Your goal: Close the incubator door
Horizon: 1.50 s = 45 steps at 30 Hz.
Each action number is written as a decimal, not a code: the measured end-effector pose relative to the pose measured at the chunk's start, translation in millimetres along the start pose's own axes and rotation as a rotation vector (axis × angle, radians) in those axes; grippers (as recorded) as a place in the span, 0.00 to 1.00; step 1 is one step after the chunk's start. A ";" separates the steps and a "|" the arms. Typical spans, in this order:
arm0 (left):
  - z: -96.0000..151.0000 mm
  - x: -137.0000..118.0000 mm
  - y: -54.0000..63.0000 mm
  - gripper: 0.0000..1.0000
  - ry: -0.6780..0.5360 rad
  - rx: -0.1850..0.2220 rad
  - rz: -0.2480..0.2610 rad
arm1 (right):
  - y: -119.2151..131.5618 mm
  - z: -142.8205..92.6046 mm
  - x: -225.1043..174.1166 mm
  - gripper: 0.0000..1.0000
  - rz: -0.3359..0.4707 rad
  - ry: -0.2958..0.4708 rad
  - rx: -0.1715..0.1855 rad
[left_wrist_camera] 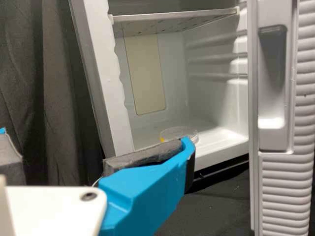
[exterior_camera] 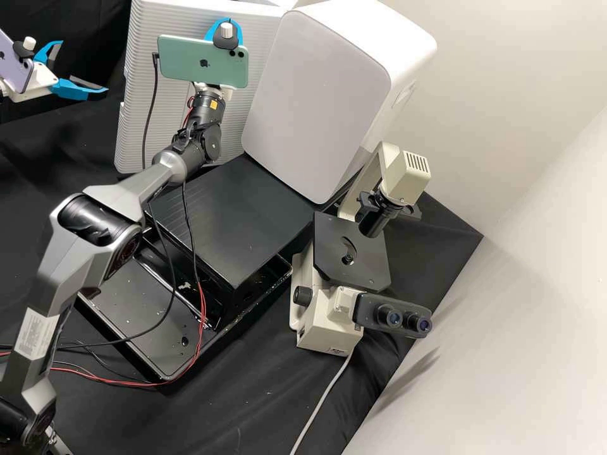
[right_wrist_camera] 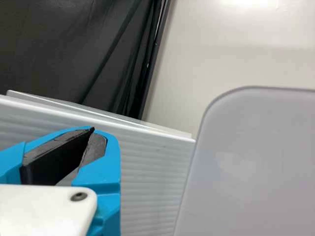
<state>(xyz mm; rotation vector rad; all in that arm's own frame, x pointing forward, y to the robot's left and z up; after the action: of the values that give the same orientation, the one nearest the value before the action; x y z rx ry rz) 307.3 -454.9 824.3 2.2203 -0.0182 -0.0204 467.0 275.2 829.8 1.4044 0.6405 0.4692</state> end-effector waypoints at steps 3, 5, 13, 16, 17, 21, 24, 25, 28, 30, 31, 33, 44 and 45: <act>0.0 0.0 0.0 1.00 0.000 0.000 0.000 | -3.2 5.5 3.5 0.00 0.010 -0.005 -0.017; 0.0 0.0 0.0 1.00 0.000 0.000 0.000 | -3.9 8.4 5.6 0.00 0.014 -0.005 -0.026; 0.0 0.0 0.0 1.00 0.000 0.000 0.000 | -7.6 15.1 13.6 0.00 0.026 0.004 -0.055; 0.0 0.0 0.0 1.00 0.000 0.000 0.000 | -5.4 15.8 17.8 0.00 0.038 0.007 -0.062; 0.0 0.0 0.0 1.00 0.000 0.000 0.000 | -4.9 16.3 18.8 0.00 0.039 0.004 -0.063; 0.0 0.0 0.0 1.00 0.000 0.000 0.000 | -1.6 15.2 21.9 0.00 0.045 -0.007 -0.069; 0.0 0.0 0.0 1.00 0.000 0.000 0.000 | -2.2 13.4 22.7 0.00 0.044 -0.004 -0.068; 0.0 0.0 0.0 1.00 0.000 0.000 0.000 | -3.0 12.4 23.0 0.00 0.043 -0.002 -0.065; 0.0 0.0 0.0 1.00 0.000 0.000 0.000 | -5.9 7.6 23.4 0.00 0.036 0.005 -0.056; 0.0 0.0 0.0 1.00 0.000 0.000 0.000 | -8.1 6.0 21.7 0.00 0.025 -0.001 -0.051; 0.0 0.0 0.0 1.00 0.000 0.000 0.000 | -10.6 6.5 20.7 0.00 0.017 -0.006 -0.048; 0.0 0.0 0.0 1.00 0.000 0.000 0.000 | -12.0 2.1 18.1 0.00 0.006 -0.007 -0.043; 0.0 0.0 0.0 1.00 0.000 0.000 0.000 | -21.2 -24.3 6.4 0.00 -0.045 0.006 -0.022; 0.0 0.0 0.0 1.00 0.000 0.000 0.000 | -21.7 -27.2 6.1 0.00 -0.046 0.014 -0.020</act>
<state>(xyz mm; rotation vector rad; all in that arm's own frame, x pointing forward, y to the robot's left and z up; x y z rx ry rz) 307.3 -454.9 824.3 2.2203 -0.0182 -0.0204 452.0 296.9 806.2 1.3655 0.6762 0.4477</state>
